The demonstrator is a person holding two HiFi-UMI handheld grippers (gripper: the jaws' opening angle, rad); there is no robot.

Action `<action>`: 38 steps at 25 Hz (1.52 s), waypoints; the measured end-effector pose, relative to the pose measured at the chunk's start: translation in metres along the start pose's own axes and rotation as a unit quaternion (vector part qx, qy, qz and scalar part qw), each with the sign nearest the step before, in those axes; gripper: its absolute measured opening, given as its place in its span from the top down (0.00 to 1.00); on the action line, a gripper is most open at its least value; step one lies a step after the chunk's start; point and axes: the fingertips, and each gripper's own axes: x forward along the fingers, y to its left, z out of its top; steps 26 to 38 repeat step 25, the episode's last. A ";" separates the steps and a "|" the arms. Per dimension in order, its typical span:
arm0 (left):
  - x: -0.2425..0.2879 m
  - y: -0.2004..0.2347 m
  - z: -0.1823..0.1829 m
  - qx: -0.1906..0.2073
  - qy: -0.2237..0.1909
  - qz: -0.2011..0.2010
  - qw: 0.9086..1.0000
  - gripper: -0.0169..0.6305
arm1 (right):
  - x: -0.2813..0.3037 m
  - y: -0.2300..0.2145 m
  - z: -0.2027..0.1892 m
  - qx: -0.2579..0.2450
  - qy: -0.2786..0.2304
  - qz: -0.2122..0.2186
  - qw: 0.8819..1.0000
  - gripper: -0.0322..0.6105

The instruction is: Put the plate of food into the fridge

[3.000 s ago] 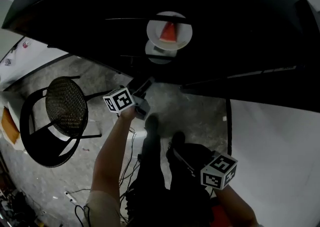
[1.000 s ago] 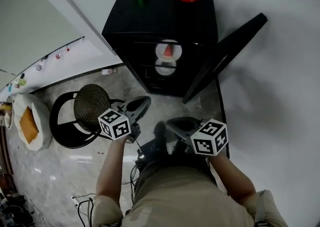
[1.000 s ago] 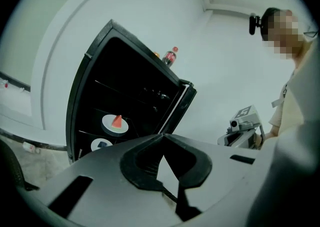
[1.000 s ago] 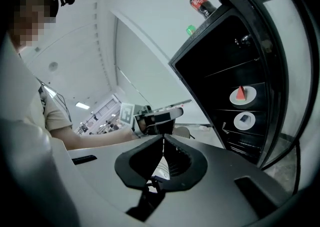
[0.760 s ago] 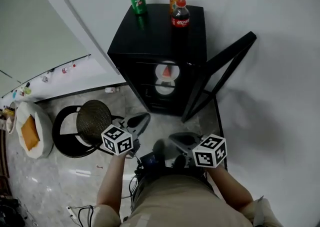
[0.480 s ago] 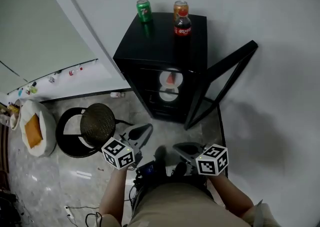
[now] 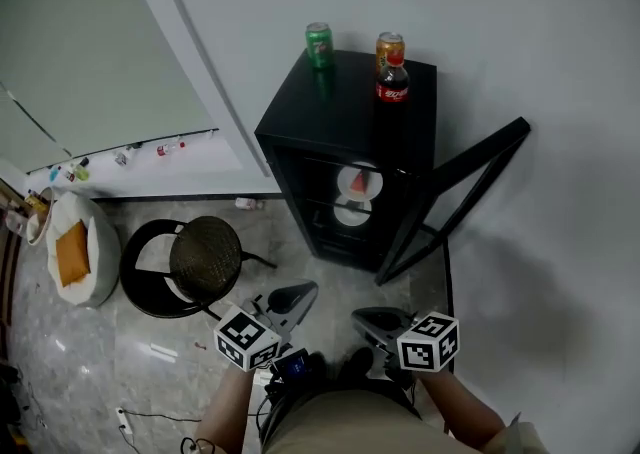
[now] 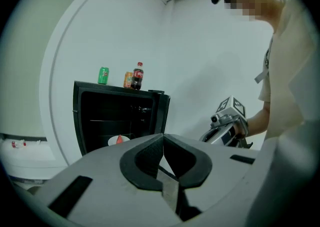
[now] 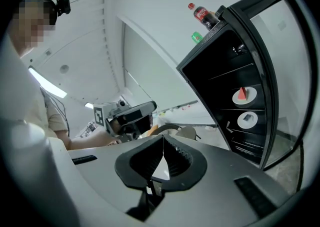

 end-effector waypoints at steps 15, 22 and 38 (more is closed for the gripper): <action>-0.071 0.011 0.022 0.049 -0.038 -0.014 0.998 0.96 | 0.039 0.046 0.022 -0.038 -0.008 -0.026 0.999 0.91; -0.132 0.033 0.026 0.013 -0.088 -0.013 0.996 0.96 | 0.079 0.098 0.022 -0.077 -0.002 -0.017 0.997 0.92; -0.165 0.040 0.029 -0.012 -0.118 -0.025 0.993 0.96 | 0.102 0.123 0.020 -0.090 -0.013 -0.011 0.996 0.92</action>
